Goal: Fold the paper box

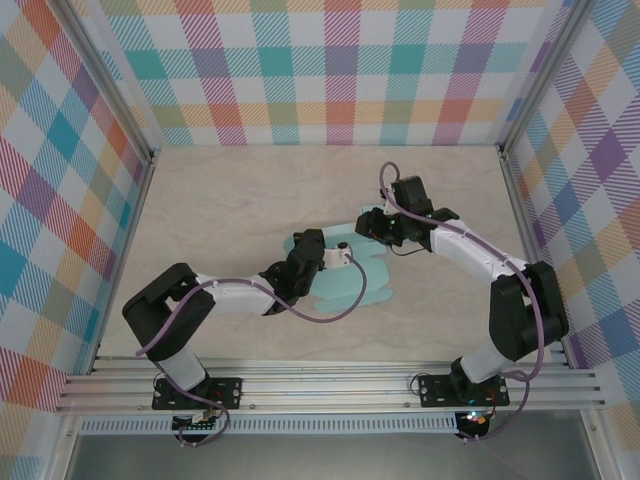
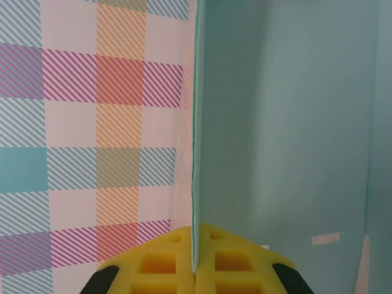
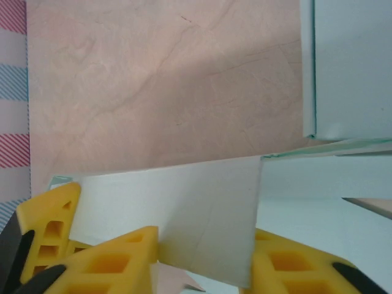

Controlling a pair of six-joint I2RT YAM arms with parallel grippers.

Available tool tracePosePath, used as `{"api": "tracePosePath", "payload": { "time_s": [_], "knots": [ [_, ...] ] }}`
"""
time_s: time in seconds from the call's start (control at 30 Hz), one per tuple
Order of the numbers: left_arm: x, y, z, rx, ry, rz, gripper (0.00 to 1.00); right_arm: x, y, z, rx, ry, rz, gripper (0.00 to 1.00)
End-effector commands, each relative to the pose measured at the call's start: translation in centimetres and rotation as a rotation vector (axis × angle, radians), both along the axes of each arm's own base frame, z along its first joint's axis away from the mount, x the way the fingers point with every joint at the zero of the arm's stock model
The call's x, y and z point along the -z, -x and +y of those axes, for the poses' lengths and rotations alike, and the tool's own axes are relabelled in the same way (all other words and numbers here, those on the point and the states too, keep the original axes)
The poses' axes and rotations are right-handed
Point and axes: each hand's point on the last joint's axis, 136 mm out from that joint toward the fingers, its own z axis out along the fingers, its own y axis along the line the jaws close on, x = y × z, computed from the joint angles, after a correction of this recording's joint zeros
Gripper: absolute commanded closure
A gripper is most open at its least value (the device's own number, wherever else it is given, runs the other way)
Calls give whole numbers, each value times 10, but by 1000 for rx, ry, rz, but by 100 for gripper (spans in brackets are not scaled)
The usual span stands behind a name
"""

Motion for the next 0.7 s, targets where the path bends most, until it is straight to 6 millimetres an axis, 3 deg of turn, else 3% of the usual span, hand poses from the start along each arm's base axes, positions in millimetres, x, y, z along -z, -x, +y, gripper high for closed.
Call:
{"api": "tracePosePath", "payload": {
  "time_s": [0.0,0.1,0.23,0.3,0.43,0.67],
  "knots": [
    [-15,4,-15,38,57,-55,100,-2,2,10,-23,-57,-10,84],
    [-13,4,-15,35,63,-55,100,-2,7,8,-15,-64,-16,95],
    [-11,3,-14,25,61,-53,100,-3,15,3,-2,-67,-28,95],
    [-11,3,-14,22,59,-55,100,-4,18,0,4,-65,-34,79],
    [-12,3,-14,21,61,-57,100,-10,27,-12,26,-29,-54,63],
    [-13,4,-15,32,74,-54,100,-33,43,-60,120,135,-151,51]
  ]
}}
